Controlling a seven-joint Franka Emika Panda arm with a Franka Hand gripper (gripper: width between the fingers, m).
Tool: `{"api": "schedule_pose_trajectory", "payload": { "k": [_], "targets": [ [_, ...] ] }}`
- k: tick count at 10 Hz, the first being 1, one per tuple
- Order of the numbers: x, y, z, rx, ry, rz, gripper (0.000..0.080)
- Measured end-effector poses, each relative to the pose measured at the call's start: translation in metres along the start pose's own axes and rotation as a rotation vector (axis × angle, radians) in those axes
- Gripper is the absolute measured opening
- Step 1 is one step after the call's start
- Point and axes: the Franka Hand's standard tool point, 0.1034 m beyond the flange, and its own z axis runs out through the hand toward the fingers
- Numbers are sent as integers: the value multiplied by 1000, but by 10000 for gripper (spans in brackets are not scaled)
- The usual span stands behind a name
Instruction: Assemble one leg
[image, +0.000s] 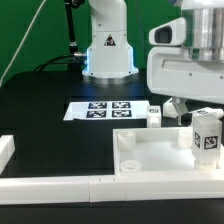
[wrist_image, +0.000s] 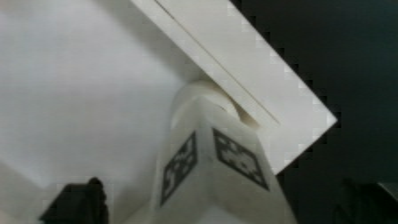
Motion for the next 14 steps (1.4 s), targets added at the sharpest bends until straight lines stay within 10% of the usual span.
{"api": "schedule_pose_trajectory", "payload": {
  "k": [8, 11, 13, 14],
  "targets": [
    [3, -4, -2, 43, 1, -431, 649],
    [-1, -5, 0, 20, 15, -512, 649],
    [0, -5, 1, 20, 15, -509, 403],
    [-1, -5, 1, 22, 12, -413, 403]
  ]
}}
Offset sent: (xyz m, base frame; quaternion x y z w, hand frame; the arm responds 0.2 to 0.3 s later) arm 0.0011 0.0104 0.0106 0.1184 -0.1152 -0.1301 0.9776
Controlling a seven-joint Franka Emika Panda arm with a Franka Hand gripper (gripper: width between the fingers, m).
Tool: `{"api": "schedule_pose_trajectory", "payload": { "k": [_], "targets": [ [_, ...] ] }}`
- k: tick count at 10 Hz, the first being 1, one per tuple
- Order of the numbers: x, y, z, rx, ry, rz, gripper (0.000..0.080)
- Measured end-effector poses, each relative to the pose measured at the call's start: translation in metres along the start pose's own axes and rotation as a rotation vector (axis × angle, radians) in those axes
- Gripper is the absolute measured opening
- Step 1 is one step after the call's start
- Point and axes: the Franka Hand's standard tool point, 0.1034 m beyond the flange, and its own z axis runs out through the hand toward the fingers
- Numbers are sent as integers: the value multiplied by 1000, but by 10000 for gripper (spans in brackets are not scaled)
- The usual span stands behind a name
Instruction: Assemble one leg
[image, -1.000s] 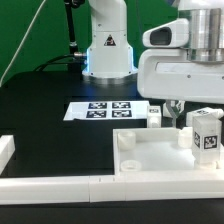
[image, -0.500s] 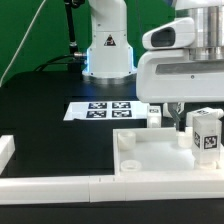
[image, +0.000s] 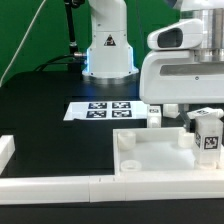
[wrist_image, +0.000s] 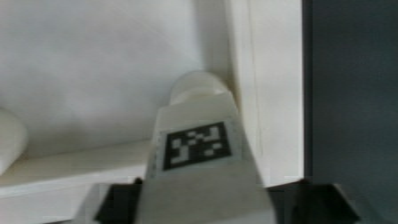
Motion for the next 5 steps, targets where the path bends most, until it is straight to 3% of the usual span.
{"api": "schedule_pose_trajectory", "payload": {
  "k": [1, 5],
  "targets": [
    [1, 1, 0, -1, 0, 60, 285],
    [0, 3, 1, -7, 10, 454, 285]
  ]
}}
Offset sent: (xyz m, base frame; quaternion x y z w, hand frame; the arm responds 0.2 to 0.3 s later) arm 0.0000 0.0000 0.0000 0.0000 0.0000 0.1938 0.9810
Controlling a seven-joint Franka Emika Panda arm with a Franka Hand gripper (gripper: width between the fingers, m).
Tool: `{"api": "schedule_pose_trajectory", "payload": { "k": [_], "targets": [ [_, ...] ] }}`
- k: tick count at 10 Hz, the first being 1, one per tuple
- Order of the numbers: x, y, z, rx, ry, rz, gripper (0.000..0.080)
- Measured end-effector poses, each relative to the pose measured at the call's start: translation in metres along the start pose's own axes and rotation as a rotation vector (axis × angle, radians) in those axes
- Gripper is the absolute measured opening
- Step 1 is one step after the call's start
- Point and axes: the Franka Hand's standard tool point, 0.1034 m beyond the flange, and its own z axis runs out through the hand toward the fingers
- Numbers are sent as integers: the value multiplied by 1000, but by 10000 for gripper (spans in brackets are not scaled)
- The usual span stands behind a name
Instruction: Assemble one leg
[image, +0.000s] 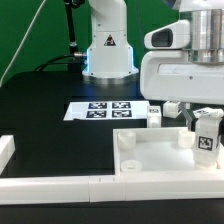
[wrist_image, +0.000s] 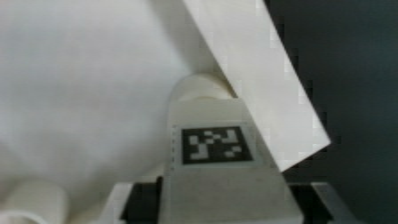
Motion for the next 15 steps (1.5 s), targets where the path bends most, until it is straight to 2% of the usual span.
{"api": "schedule_pose_trajectory", "payload": {
  "k": [1, 2, 3, 5, 6, 7, 8, 10, 12, 13, 15],
  "targets": [
    [1, 0, 0, -5, -4, 112, 285],
    [2, 2, 0, -15, -39, 331, 285],
    [0, 0, 0, -53, -65, 498, 285],
    [-1, -2, 2, -23, -75, 812, 285],
    [0, -2, 2, -24, -74, 856, 285],
    [-1, -2, 2, -25, -74, 873, 341],
    [-1, -2, 3, -26, -73, 846, 341],
    [-5, 0, 4, -45, -68, 590, 611],
    [-12, 0, 4, -49, -84, 167, 638],
    [-16, -1, 4, -47, -92, 87, 648],
    [-14, 1, 5, -45, -90, -64, 649]
  ]
}}
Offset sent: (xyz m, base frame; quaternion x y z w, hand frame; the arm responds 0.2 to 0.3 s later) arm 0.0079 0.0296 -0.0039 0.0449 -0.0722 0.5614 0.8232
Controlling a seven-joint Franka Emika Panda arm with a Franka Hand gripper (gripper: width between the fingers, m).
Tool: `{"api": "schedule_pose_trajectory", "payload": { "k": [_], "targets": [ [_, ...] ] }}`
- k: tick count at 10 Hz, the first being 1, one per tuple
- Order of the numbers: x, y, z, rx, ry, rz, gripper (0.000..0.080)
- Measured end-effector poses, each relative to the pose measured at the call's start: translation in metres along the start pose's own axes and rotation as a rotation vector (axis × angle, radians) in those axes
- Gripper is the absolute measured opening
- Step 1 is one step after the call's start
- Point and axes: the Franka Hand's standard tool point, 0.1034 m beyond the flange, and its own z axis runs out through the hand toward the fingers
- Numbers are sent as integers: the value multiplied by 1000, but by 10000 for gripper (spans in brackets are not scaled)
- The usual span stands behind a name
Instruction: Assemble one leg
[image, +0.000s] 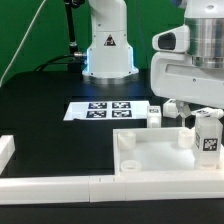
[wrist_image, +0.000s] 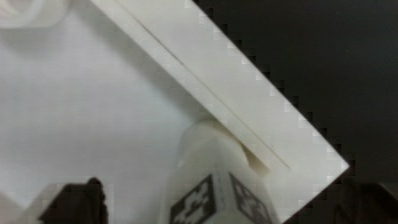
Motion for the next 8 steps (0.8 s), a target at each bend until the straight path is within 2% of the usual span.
{"api": "schedule_pose_trajectory", "payload": {
  "k": [2, 3, 4, 5, 7, 8],
  "targets": [
    [2, 2, 0, -2, 3, -165, 649],
    [12, 3, -3, 5, 23, -395, 649],
    [18, 7, -3, 10, 28, -512, 649],
    [17, 7, -2, 8, 26, -477, 649],
    [18, 8, -2, 7, 26, -450, 385],
    [17, 8, -2, 8, 25, -394, 385]
  ]
}}
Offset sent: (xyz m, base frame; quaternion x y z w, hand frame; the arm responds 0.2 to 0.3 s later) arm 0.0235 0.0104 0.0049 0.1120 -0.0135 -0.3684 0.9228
